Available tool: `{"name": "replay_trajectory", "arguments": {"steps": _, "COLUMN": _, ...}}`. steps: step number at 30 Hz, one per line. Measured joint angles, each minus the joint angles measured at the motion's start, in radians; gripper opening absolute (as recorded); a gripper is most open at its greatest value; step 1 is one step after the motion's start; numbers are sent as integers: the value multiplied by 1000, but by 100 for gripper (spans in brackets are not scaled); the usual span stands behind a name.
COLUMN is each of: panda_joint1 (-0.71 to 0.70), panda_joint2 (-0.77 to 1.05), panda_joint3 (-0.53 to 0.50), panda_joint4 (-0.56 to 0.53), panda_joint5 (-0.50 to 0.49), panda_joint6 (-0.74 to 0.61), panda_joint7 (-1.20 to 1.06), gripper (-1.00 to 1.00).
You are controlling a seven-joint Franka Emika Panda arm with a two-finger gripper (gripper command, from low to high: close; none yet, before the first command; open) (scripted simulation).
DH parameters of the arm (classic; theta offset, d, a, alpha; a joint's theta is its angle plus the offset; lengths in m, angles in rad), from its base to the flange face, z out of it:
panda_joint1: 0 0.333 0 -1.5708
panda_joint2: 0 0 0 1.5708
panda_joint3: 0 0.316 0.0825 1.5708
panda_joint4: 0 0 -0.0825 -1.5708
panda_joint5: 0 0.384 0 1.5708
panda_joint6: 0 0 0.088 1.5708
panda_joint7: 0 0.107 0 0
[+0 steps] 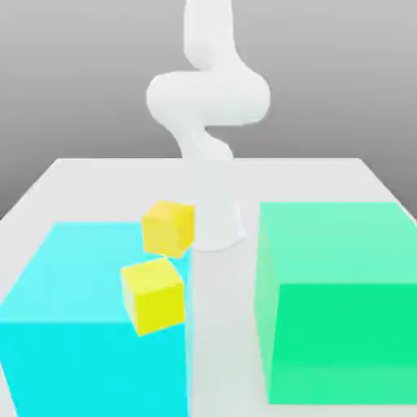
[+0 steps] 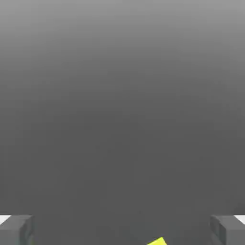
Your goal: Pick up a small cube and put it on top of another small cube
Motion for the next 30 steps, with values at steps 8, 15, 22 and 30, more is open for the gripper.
{"name": "replay_trajectory", "arguments": {"steps": 8, "panda_joint1": -189, "panda_joint2": 186, "panda_joint3": -125, "panda_joint4": -162, "panda_joint5": -105, "panda_joint6": 160, "panda_joint7": 17, "gripper": 0}}
{"name": "replay_trajectory", "arguments": {"steps": 15, "panda_joint1": -348, "panda_joint2": 351, "panda_joint3": -257, "panda_joint4": -310, "panda_joint5": -181, "panda_joint6": 301, "panda_joint7": 13, "gripper": 0}}
{"name": "replay_trajectory", "arguments": {"steps": 22, "panda_joint1": -490, "panda_joint2": 524, "panda_joint3": -408, "panda_joint4": -461, "panda_joint5": -221, "panda_joint6": 449, "panda_joint7": -17, "gripper": 0}}
{"name": "replay_trajectory", "arguments": {"steps": 30, "panda_joint1": -427, "panda_joint2": 801, "panda_joint3": -343, "panda_joint4": -558, "panda_joint5": 131, "panda_joint6": 606, "panda_joint7": -257, "gripper": 0}}
